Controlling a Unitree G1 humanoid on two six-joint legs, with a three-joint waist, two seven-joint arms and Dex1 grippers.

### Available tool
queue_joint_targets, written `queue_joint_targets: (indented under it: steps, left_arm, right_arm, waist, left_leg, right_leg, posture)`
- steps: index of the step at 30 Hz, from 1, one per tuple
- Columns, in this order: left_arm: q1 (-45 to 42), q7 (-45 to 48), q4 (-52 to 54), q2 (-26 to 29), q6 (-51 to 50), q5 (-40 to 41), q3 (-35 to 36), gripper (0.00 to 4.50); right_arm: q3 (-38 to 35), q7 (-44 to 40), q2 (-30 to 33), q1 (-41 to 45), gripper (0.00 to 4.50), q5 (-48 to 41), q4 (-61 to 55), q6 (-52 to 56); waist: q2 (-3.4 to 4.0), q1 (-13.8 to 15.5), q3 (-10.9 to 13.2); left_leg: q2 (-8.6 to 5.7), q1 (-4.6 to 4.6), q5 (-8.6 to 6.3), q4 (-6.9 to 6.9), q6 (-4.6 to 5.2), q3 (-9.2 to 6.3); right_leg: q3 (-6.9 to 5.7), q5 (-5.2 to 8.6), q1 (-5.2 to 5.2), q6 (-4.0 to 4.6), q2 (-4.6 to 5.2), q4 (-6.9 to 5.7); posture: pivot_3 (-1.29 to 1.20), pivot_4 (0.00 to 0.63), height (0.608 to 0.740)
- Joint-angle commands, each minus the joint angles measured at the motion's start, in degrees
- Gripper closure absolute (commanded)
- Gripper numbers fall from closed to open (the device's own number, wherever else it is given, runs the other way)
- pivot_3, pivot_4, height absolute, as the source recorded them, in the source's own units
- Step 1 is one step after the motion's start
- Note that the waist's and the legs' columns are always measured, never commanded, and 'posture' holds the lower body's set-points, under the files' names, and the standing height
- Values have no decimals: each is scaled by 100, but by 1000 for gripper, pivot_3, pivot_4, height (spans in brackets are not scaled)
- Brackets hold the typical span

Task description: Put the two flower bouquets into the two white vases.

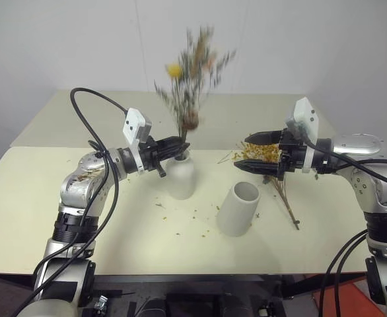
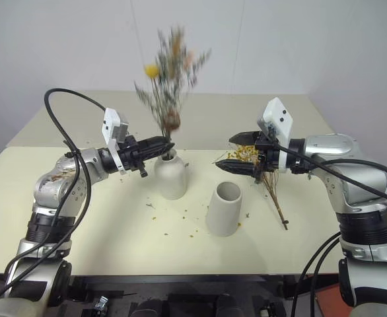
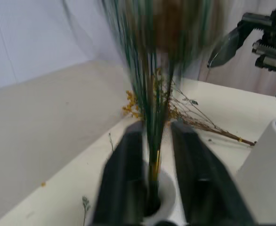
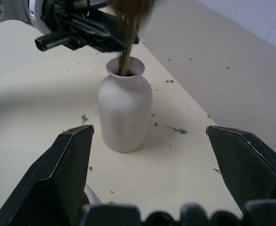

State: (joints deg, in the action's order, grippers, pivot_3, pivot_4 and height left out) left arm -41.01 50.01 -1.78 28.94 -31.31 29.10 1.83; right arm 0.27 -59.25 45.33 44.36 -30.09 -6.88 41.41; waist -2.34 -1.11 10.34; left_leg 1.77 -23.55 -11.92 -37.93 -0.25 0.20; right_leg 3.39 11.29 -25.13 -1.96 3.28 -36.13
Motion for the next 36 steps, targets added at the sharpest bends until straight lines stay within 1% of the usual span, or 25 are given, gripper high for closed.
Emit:
queue_joint_targets:
  steps: [1,6,7,8,10,12,14,17,20,24,26,30,33,36]
  left_arm:
    - [-4,-180,327,112,-23,7,218,2163]
    - [214,-220,641,351,-184,132,400,569]
    - [264,-236,727,427,-244,176,475,189]
    - [301,-242,790,494,-293,217,536,54]
    - [430,-100,969,715,-400,353,689,54]
    - [667,267,1232,1038,-356,542,882,54]
    - [906,668,1479,1248,-257,839,1099,54]
    - [1047,992,1762,1317,-222,1284,1324,54]
    - [963,1149,1935,1279,-338,1664,1308,54]
    - [730,1400,2004,1294,-472,1796,866,54]
    - [550,1484,1964,1246,-523,1775,614,54]
    - [116,1582,1654,1082,-533,1446,7,54]
    - [-111,1765,1488,1048,-485,1171,-429,54]
    - [-293,1998,1321,1020,-398,922,-766,54]
  right_arm:
    - [-233,32,46,23,0,-91,-176,-25]
    - [-204,20,51,32,0,-103,-141,-50]
    - [-204,19,54,31,0,-107,-145,-48]
    - [-204,17,56,29,0,-110,-148,-46]
    - [-212,15,69,11,0,-116,-169,-39]
    - [-218,3,96,-12,0,-109,-164,-39]
    - [-223,-6,131,-42,0,-89,-151,-45]
    - [-249,-19,190,-94,0,-63,-119,-56]
    - [-286,30,250,-151,0,-4,-83,-70]
    - [-467,204,299,-275,0,30,-70,-98]
    - [-682,387,364,-381,0,61,-43,-69]
    - [-824,495,744,-696,0,368,1,-204]
    - [-1010,752,899,-807,0,376,-66,85]
    - [-1125,1254,984,-909,0,395,-255,838]
  waist:
    - [0,5,0]
    - [0,-14,0]
    - [0,-15,0]
    - [0,-16,0]
    - [0,-13,0]
    - [0,-31,0]
    - [0,-43,0]
    - [0,-21,0]
    - [0,27,0]
    - [0,30,0]
    - [0,32,0]
    - [0,45,0]
    - [0,3,0]
    - [0,-39,0]
  left_leg:
    - [0,0,0,0,0,0]
    - [1,0,0,0,0,0]
    - [2,0,0,0,0,0]
    - [2,0,0,0,0,0]
    - [3,1,0,0,0,0]
    - [5,1,0,0,0,0]
    - [6,-1,0,1,0,1]
    - [5,1,0,1,0,2]
    - [6,6,0,1,0,2]
    - [6,6,0,1,0,2]
    - [5,7,0,1,0,3]
    - [3,6,0,1,0,3]
    - [3,7,0,1,0,4]
    - [7,10,-1,1,1,4]
  right_leg:
    - [0,0,0,0,0,0]
    - [0,0,0,0,0,1]
    - [0,0,0,0,0,1]
    - [0,0,0,0,-1,0]
    - [0,0,0,0,-2,0]
    - [0,1,-1,-1,-2,1]
    - [0,1,-2,0,-2,3]
    - [0,1,0,0,-1,3]
    - [-3,4,6,-5,-1,3]
    - [-3,6,8,-7,-1,6]
    - [-3,6,8,-7,-1,5]
    - [-3,6,8,-8,-1,7]
    - [-2,8,9,-10,-2,6]
    - [3,8,8,-9,-8,4]
  posture:
    - [0,150,740]
    - [0,150,740]
    - [0,150,740]
    - [0,150,740]
    - [0,150,740]
    - [0,150,740]
    - [0,150,740]
    - [0,150,740]
    - [0,150,740]
    - [0,150,740]
    - [0,150,740]
    - [0,150,740]
    - [0,150,740]
    - [0,150,740]
